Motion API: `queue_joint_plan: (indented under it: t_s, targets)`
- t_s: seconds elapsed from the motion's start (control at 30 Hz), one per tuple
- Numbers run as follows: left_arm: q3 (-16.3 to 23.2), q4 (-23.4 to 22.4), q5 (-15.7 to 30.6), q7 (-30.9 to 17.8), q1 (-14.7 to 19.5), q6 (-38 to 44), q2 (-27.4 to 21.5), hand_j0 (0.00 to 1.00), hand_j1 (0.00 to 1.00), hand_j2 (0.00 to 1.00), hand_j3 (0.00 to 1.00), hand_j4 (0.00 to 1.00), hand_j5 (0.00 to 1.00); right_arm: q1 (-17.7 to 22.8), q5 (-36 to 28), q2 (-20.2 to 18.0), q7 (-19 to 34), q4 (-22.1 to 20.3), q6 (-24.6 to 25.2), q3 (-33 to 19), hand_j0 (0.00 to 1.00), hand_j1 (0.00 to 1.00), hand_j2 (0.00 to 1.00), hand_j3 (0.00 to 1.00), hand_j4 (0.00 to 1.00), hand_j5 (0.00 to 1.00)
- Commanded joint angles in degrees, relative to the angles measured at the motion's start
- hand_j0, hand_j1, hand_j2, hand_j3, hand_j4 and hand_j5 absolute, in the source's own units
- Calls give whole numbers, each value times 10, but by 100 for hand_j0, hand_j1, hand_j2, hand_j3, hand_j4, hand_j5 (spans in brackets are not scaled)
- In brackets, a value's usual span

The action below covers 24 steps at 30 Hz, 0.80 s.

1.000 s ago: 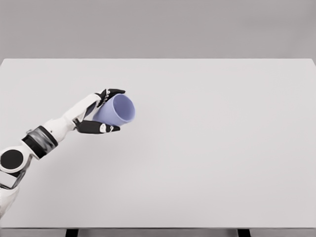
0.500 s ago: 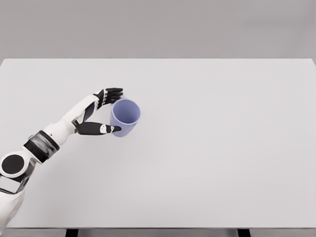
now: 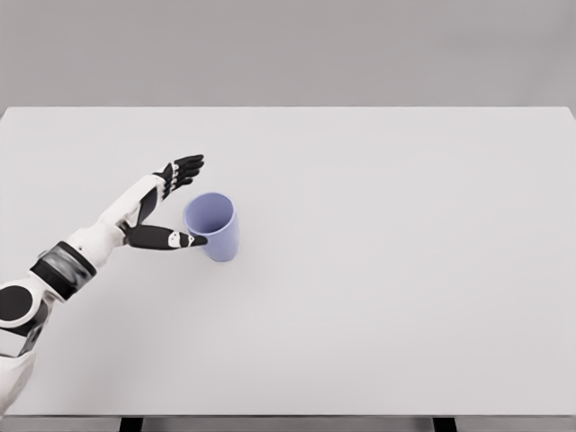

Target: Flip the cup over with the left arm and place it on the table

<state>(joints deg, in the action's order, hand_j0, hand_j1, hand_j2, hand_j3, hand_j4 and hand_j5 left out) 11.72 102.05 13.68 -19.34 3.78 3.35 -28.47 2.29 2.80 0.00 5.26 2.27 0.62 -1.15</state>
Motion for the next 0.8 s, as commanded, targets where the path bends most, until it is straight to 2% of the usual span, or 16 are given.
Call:
queue_joint_plan:
  t_s: [0.0, 0.1, 0.23, 0.47, 0.63, 0.77]
  targets:
    - [-1, 0, 2, 0, 1, 0, -1, 100, 100, 100, 100, 100, 100, 0, 0, 0, 0, 0, 0, 0, 100, 100, 100, 100, 100, 100]
    - [-1, 1, 1, 0, 1, -1, -4, 100, 100, 100, 100, 100, 100, 0, 0, 0, 0, 0, 0, 0, 100, 100, 100, 100, 100, 100]
    - [-3, 10, -1, 0, -2, -2, -40, 100, 100, 100, 100, 100, 100, 0, 0, 0, 0, 0, 0, 0, 100, 100, 100, 100, 100, 100]
    - [-14, 9, -3, 0, -6, -2, -59, 100, 100, 100, 100, 100, 100, 0, 0, 0, 0, 0, 0, 0, 100, 100, 100, 100, 100, 100]
    - [-44, 10, -3, -1, -6, -12, -135, 100, 100, 100, 100, 100, 100, 0, 0, 0, 0, 0, 0, 0, 100, 100, 100, 100, 100, 100]
    - [-64, 10, -3, 0, -6, -12, -155, 100, 100, 100, 100, 100, 100, 0, 0, 0, 0, 0, 0, 0, 100, 100, 100, 100, 100, 100]
